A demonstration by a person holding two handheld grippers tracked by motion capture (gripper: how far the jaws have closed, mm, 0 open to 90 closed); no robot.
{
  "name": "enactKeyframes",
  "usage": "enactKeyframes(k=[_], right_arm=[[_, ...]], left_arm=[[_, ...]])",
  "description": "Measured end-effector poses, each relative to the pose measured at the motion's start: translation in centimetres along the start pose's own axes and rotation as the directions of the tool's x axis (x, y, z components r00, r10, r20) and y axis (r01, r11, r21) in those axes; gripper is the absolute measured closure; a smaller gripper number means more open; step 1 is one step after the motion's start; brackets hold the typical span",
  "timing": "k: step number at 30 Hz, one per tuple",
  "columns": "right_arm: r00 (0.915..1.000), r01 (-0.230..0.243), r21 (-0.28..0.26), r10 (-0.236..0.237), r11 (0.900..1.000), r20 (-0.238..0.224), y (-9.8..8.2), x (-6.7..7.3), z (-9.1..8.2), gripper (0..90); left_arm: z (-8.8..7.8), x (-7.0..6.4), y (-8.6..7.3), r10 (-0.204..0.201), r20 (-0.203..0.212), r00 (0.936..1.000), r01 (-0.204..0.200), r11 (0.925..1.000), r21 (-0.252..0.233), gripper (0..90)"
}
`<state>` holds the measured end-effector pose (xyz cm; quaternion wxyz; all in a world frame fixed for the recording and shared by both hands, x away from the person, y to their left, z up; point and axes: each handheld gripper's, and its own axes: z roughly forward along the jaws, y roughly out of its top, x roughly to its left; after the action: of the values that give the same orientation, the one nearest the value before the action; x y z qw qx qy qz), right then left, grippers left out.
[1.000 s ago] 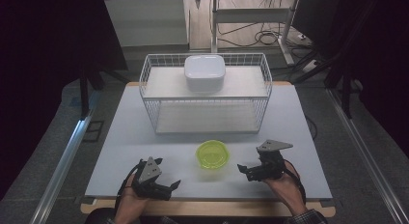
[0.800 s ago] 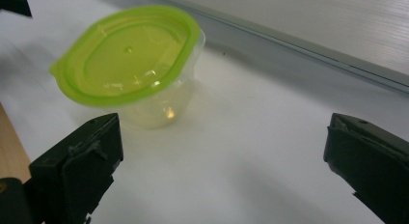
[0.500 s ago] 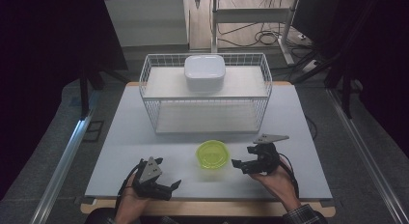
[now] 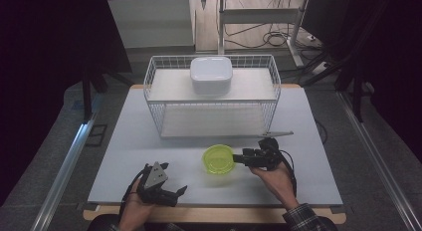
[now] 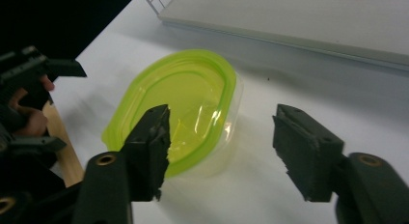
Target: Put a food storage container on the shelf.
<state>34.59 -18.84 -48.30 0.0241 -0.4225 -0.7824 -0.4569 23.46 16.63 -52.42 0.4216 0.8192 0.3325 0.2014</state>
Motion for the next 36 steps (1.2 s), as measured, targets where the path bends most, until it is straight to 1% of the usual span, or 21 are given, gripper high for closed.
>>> enactKeyframes(k=[1,2,3,6,8,10,11,14,17,19,20,23,25,26,27,28,29,32,34,35,36], right_arm=[[0.9999,-0.014,0.004,0.014,1.0,-0.005,0.1,-0.1,0.2,42.1],[0.9991,-0.038,0.007,0.038,0.999,-0.016,0.3,-0.2,0.5,44.8],[0.9991,-0.038,0.007,0.038,0.999,-0.016,0.3,-0.2,0.5,44.8],[0.9972,-0.07,0.016,0.071,0.997,-0.024,0.7,-0.4,1.0,50.3],[0.9937,-0.104,0.03,0.105,0.994,-0.038,1.1,-0.8,1.6,55.0],[0.9931,-0.111,0.035,0.112,0.993,-0.034,1.2,-0.9,1.8,56.7],[0.9916,-0.124,0.046,0.125,0.991,-0.031,1.2,-1.0,2.0,58.8],[0.9854,-0.159,0.063,0.162,0.985,-0.051,1.3,-1.4,2.5,62.1],[0.9808,-0.181,0.078,0.186,0.98,-0.059,1.3,-1.8,2.8,66.3],[0.9759,-0.2,0.089,0.206,0.976,-0.071,1.2,-1.9,3.0,71.1],[0.9725,-0.211,0.09,0.218,0.973,-0.082,1.2,-1.9,2.9,75.1],[0.9702,-0.212,0.101,0.222,0.972,-0.097,1.1,-1.9,2.8,80.1],[0.97,-0.207,0.108,0.219,0.972,-0.107,1.2,-1.7,2.7,80.7],[0.9655,-0.217,0.109,0.23,0.97,-0.122,1.2,-1.6,2.6,81.4],[0.9655,-0.217,0.109,0.23,0.97,-0.122,1.2,-1.6,2.6,81.4],[0.9631,-0.22,0.109,0.234,0.969,-0.134,1.3,-1.5,2.5,81.6],[0.9667,-0.212,0.105,0.224,0.972,-0.124,1.3,-1.3,2.4,81.7],[0.9719,-0.2,0.087,0.209,0.976,-0.108,1.5,-1.2,2.2,81.8],[0.9663,-0.215,0.079,0.224,0.973,-0.127,1.6,-1.2,2.0,81.9],[0.9651,-0.216,0.076,0.225,0.973,-0.133,1.7,-1.1,1.9,81.9],[0.9663,-0.214,0.067,0.221,0.975,-0.133,1.8,-1.0,1.8,81.9]], left_arm=[[0.0,0.0,0.0,0.0,-0.001,1.0,0.0,1.0,0.001,2.3],[0.0,0.0,0.0,0.0,0.0,1.0,0.0,1.0,0.001,2.3],[0.0,0.0,0.0,0.0,0.0,1.0,0.0,1.0,0.0,2.3],[0.0,0.0,0.0,0.003,-0.001,1.0,-0.003,1.0,0.0,2.3],[0.0,-0.1,0.0,0.006,0.0,1.0,-0.006,1.0,0.0,2.3],[0.0,-0.1,0.0,0.007,0.001,1.0,-0.007,1.0,0.0,2.3],[0.0,-0.1,0.0,0.007,0.001,1.0,-0.007,1.0,0.0,2.3],[0.0,-0.1,0.0,0.007,0.001,1.0,-0.007,1.0,-0.001,2.3],[0.0,-0.1,0.0,0.011,0.002,0.9999,-0.011,0.9999,0.0,2.3],[0.0,-0.1,0.0,0.014,0.002,0.9999,-0.014,0.9999,0.001,2.3],[0.0,-0.1,0.0,0.015,0.002,0.9999,-0.015,0.9999,0.001,2.3],[0.0,-0.2,0.0,0.016,0.001,0.9999,-0.016,0.9999,0.002,2.3],[0.0,-0.2,0.1,0.018,0.001,0.9998,-0.018,0.9998,0.001,2.3],[0.1,-0.2,0.1,0.018,0.002,0.9998,-0.018,0.9998,0.001,2.3],[0.1,-0.2,0.1,0.018,0.002,0.9998,-0.018,0.9998,0.001,2.3],[0.1,-0.2,0.1,0.019,0.002,0.9998,-0.019,0.9998,0.002,2.3],[0.1,-0.2,0.1,0.019,0.003,0.9998,-0.019,0.9998,0.002,2.3],[0.1,-0.2,0.1,0.019,0.001,0.9998,-0.019,0.9998,0.0,2.3],[0.1,-0.2,0.1,0.018,0.0,0.9998,-0.018,0.9998,-0.001,2.3],[0.1,-0.1,0.1,0.017,-0.001,0.9998,-0.017,0.9998,-0.001,2.3],[0.1,-0.1,0.1,0.017,-0.002,0.9998,-0.017,0.9998,-0.002,2.3]])
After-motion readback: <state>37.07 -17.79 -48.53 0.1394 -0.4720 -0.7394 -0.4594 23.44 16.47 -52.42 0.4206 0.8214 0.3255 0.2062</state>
